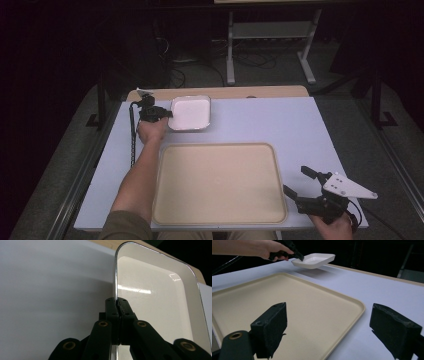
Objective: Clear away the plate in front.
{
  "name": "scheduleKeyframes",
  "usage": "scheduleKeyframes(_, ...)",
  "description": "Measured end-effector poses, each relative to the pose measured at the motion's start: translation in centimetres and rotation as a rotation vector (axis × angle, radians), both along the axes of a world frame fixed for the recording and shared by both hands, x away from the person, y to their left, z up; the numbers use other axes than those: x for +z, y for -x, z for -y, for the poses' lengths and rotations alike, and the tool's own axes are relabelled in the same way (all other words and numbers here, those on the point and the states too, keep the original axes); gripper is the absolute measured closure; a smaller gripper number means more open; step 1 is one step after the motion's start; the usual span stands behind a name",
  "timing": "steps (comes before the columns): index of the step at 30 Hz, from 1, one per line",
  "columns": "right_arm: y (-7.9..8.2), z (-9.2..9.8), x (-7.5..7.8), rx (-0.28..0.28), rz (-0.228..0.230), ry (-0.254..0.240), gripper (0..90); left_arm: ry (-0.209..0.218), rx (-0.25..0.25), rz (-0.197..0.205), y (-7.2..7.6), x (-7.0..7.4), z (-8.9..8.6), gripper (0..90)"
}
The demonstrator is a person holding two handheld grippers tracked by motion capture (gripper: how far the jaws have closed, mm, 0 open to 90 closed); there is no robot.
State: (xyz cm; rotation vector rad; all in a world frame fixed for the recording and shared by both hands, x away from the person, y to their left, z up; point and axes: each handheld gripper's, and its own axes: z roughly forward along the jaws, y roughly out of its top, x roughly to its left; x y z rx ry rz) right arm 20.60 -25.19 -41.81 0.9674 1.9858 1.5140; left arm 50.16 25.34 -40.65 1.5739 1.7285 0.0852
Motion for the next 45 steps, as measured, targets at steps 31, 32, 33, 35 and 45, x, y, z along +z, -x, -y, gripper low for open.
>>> scheduleKeyframes(31,-0.6,0.0,-0.3,0.037,-0.009,0.002,13.5,0.065,-0.019,0.057,6.6,3.5,1.1,88.3)
scheduleKeyframes(32,-0.6,0.0,-0.3,0.038,-0.009,0.003,13.5,0.069,-0.021,0.057,6.8,3.6,1.3,88.3)
scheduleKeyframes(33,-0.6,0.0,-0.3,0.038,-0.008,0.003,13.5,0.073,-0.022,0.060,7.0,3.7,1.4,88.3)
scheduleKeyframes(35,-0.6,-0.1,-0.3,0.037,-0.009,0.004,13.5,0.084,-0.020,0.065,7.6,3.7,1.7,88.2)
scheduleKeyframes(45,-0.5,-0.1,-0.2,0.037,-0.004,0.000,13.4,0.090,-0.023,0.054,11.0,3.1,3.0,88.2)
